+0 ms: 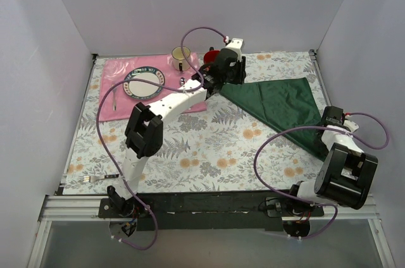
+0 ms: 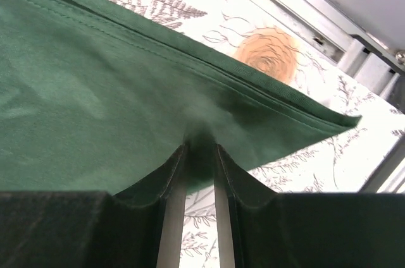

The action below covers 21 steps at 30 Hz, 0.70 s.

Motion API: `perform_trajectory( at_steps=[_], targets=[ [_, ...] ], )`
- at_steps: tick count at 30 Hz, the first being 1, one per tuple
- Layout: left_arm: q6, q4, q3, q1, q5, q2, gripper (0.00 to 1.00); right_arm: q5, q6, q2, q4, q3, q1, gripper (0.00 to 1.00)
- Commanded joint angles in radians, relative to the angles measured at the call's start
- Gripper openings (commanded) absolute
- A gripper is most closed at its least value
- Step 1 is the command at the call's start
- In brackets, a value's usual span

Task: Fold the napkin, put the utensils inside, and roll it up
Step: Fold the napkin

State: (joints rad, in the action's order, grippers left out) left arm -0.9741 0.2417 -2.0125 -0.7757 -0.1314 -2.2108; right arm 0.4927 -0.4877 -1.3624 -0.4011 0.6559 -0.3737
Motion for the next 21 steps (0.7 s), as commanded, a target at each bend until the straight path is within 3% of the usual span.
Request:
perform_trajectory(
  at_steps=[1,8,16,18,21],
  targets=[
    [-0.115,0.088,0.067,0.007,0.052,0.166,0.32,0.057,-0.041,0.058,-0.033,0.002,-0.025,0.3],
    [-0.193,0.119,0.219,0.039,0.115,0.332,0.34,0.005,-0.035,0.072,-0.028,-0.041,-0.198,0.29],
    [-0.224,0.16,0.351,0.052,0.13,0.482,0.36,0.001,-0.048,0.124,-0.061,-0.039,-0.232,0.27],
    [-0.233,0.177,0.394,0.065,0.118,0.525,0.42,0.009,-0.003,0.152,-0.032,-0.035,-0.159,0.27],
    [-0.239,0.203,0.454,0.098,0.096,0.577,0.47,0.099,0.007,0.18,-0.012,0.02,0.049,0.29]
  ],
)
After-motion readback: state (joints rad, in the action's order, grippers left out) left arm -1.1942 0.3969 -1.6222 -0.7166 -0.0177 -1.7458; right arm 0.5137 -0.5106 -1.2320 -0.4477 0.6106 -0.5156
